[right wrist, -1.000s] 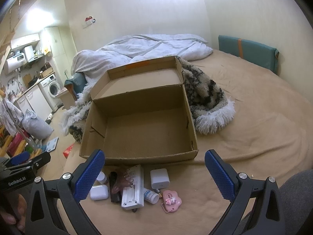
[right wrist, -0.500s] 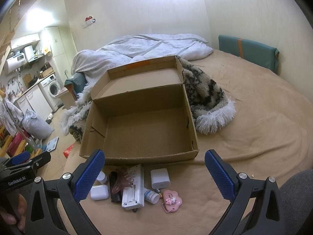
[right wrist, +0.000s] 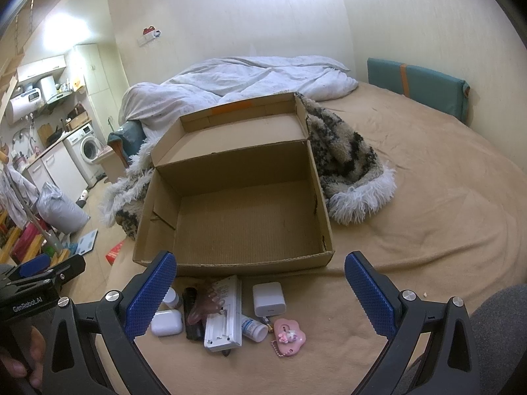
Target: Organize rigid objects
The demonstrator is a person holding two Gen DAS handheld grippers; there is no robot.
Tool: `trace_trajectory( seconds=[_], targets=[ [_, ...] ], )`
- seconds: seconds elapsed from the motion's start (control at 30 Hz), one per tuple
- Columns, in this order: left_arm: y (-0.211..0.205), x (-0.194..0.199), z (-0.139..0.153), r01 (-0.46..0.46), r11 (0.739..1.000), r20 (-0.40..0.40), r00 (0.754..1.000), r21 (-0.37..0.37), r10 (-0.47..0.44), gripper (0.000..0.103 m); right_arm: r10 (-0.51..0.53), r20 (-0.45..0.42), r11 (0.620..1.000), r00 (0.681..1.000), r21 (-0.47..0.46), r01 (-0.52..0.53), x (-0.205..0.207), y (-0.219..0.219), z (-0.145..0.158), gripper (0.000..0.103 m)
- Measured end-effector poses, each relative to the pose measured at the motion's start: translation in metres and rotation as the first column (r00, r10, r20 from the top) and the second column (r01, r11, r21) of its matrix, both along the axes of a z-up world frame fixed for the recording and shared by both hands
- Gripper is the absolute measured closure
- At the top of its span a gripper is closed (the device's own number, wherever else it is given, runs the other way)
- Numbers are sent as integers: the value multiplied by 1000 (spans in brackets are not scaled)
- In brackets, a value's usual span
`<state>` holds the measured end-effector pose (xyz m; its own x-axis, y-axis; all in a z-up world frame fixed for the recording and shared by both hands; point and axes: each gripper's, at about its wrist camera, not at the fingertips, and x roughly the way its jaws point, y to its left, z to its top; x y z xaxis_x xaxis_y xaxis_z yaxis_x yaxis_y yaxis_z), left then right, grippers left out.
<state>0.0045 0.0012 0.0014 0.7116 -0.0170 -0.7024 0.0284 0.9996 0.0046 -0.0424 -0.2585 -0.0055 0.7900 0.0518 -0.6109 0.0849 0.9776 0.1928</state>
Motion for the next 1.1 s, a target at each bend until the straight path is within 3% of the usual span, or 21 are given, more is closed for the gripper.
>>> trace_trajectory(
  seconds=[0.23,0.43,0.57,0.63,0.77,0.87,1.1],
  targets=[
    [0,3,-9,-7,1000,-28,1000,5,7,0,0,-4,1000,1000,1,0,1,0,0,0],
    [8,29,-36,-44,999,-191,981,-10,42,0,6,-65,999,998,44,-3,6,-6,-11,0],
    [7,47,-73,-53,999,-370,928,-15,43,1,4,-130,995,991,103,9,17,-15,-21,0],
    [6,57,-95,-73,997,-474,879,-34,48,1,4,-160,993,987,119,15,21,-17,-26,0],
    [1,69,-129,-122,991,-580,812,-56,67,10,11,-246,987,969,158,29,31,-20,-42,0],
    [-12,73,-143,-106,993,-609,792,-58,49,10,9,-292,976,956,209,55,34,-27,-51,0],
    [-34,77,-182,-71,997,-663,747,-5,50,13,5,-337,969,941,232,78,37,-32,-59,0]
  ],
)
